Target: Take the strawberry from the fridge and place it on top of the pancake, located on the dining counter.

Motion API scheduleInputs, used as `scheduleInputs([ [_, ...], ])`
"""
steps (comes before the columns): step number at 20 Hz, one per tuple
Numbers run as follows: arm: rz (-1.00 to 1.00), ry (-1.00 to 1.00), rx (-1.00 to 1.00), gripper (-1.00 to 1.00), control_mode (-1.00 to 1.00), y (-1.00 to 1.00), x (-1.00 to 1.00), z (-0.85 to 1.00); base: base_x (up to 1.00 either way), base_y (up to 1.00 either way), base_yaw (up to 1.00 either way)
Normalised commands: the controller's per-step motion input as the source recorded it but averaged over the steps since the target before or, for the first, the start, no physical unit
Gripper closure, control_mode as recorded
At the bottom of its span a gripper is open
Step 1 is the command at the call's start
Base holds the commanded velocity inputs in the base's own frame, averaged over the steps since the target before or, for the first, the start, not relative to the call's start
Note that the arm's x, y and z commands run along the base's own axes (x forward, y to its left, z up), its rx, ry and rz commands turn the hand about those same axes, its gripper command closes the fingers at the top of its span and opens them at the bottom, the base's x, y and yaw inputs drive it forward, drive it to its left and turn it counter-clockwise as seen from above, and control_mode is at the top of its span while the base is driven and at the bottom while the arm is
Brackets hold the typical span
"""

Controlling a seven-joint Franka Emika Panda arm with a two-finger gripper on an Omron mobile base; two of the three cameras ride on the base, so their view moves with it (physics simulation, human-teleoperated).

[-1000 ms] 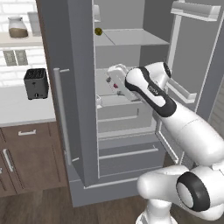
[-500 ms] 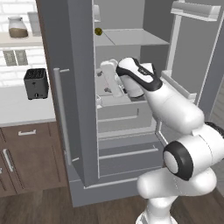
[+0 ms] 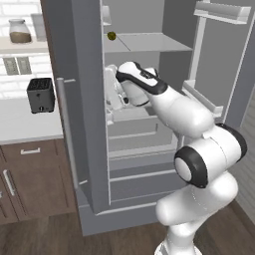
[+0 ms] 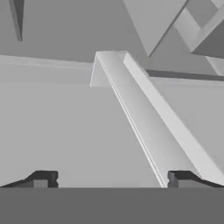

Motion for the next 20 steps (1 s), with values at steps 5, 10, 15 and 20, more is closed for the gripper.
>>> scheduleInputs([
  [5,0.04,0.04,0.02,-1.0,-1.0,0.78,-0.05,0.0,0.0,0.0,0.0],
  [10,0.03,0.07,0.0,-1.0,-1.0,0.99,0.0,0.0,0.0,0.0,0.0],
  [15,0.02,0.02,0.0,-1.0,-1.0,0.88,-0.01,0.0,0.0,0.0,0.0],
  [20,0.01,-0.01,0.0,-1.0,-1.0,0.27,-0.22,0.0,0.0,0.0,0.0],
])
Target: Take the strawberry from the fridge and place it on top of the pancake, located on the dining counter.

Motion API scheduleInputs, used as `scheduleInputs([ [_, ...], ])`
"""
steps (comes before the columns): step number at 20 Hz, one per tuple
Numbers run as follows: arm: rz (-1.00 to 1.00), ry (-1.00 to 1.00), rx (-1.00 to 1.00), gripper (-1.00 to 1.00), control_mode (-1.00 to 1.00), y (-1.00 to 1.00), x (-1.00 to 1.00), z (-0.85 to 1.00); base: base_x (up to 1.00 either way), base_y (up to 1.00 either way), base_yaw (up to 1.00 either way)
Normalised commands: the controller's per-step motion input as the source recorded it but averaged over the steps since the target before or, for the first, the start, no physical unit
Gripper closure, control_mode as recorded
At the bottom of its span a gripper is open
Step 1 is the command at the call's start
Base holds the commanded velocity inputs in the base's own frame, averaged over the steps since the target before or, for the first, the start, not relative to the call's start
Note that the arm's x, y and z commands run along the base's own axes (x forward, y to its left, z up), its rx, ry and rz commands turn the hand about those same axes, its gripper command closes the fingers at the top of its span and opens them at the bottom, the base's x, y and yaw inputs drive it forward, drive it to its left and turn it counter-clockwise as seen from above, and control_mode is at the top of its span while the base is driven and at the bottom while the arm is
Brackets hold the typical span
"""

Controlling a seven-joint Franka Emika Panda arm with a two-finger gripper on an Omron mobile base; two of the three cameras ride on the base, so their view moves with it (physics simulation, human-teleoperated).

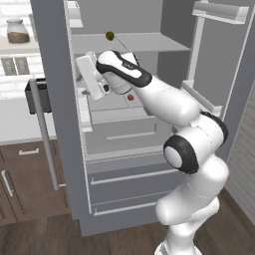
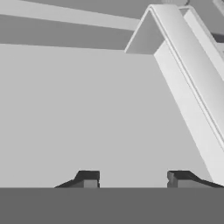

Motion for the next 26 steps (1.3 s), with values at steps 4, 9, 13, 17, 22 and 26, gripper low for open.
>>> scheduleInputs([
  [4,0.03,-0.1,0.0,-1.0,-1.0,-0.68,-0.49,0.0,0.0,0.0,0.0],
  [9,0.0,-0.13,-0.07,-1.0,-1.0,-0.79,-0.62,-0.04,0.0,0.0,0.0],
  [13,0.0,-0.11,-0.23,-1.0,-1.0,-0.73,-0.64,-0.39,0.0,0.0,0.0],
  [17,0.0,-0.12,-0.32,-1.0,-1.0,-0.67,-0.68,-0.41,0.0,0.0,0.0],
  [22,0.0,-0.11,-0.34,-1.0,-1.0,-0.59,-0.71,-0.4,0.0,0.0,0.0],
  [26,0.0,-0.09,-0.34,-1.0,-1.0,-0.53,-0.81,-0.29,0.0,0.0,0.0],
])
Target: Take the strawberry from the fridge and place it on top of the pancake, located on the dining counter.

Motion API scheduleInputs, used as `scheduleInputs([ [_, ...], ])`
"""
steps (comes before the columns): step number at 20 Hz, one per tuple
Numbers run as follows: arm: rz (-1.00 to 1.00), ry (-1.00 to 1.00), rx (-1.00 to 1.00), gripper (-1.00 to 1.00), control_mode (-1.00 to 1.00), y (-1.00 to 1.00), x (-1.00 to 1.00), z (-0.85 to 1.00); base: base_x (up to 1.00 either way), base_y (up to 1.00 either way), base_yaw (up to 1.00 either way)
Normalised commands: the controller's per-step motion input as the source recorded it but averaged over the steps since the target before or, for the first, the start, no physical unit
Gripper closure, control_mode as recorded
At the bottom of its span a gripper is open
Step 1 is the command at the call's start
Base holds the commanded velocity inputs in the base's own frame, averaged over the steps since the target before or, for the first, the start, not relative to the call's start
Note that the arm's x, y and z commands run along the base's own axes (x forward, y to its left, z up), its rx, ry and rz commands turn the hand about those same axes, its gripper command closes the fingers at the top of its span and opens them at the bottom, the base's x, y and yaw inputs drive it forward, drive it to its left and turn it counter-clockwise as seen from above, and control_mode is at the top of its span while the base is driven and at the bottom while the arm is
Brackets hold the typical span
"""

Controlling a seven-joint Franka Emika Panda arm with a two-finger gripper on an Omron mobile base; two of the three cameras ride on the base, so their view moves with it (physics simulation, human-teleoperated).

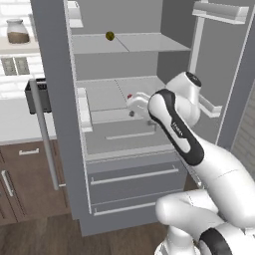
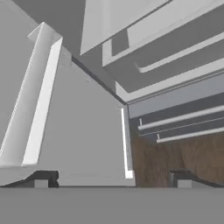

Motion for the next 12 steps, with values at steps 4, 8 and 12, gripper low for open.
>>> scheduleInputs([
  [4,0.0,-0.07,-0.29,-1.0,-1.0,-0.56,-0.79,-0.36,0.0,0.0,0.0],
  [8,0.0,-0.06,-0.16,-1.0,-1.0,-0.62,-0.78,-0.22,0.0,0.0,0.0],
  [12,0.0,-0.02,-0.16,-1.0,-1.0,-0.53,-0.56,-0.1,0.0,0.0,0.0],
])
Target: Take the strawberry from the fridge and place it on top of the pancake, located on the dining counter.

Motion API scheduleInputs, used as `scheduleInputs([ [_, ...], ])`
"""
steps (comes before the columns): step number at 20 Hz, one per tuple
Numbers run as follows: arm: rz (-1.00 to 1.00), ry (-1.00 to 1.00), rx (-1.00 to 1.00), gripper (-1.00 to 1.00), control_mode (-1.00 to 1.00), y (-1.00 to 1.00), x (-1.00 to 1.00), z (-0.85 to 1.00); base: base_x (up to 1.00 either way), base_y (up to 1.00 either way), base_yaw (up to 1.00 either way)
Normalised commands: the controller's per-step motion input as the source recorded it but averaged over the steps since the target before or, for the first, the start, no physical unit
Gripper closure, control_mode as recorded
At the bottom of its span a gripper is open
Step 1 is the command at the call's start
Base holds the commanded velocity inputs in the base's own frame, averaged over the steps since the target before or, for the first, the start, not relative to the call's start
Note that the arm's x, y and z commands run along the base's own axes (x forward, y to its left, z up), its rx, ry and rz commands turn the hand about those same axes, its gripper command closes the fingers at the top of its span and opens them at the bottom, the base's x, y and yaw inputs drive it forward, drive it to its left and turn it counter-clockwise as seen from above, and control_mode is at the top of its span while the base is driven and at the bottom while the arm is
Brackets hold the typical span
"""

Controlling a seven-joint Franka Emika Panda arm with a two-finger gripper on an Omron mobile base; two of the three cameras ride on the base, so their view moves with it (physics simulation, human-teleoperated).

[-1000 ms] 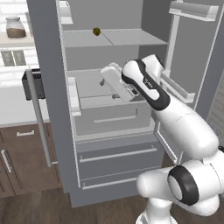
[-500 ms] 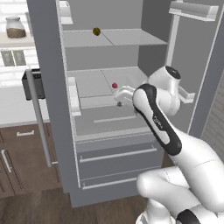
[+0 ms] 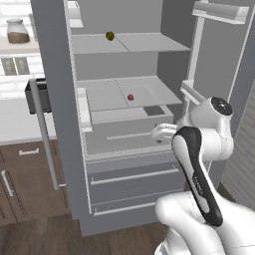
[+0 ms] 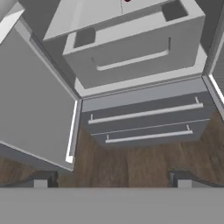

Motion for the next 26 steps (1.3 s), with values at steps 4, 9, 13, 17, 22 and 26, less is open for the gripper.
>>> scheduleInputs([
  [4,0.0,-0.02,-0.14,-1.0,-1.0,-0.32,-0.37,-0.04,0.0,0.0,0.0],
  [9,0.0,0.0,-0.09,-1.0,-1.0,-0.04,-0.23,-0.03,0.0,0.0,0.0],
  [13,0.0,0.0,-0.02,-1.0,-1.0,0.0,-0.03,0.0,0.0,0.0,0.0],
  [17,0.0,0.0,0.0,-1.0,-1.0,0.0,0.0,-0.08,0.0,0.0,0.0],
  [22,0.0,0.01,0.0,-1.0,-1.0,0.0,0.08,-0.08,0.0,0.0,0.0],
  [26,0.0,0.01,0.0,-1.0,1.0,0.0,0.1,-0.03,0.52,0.03,0.0],
])
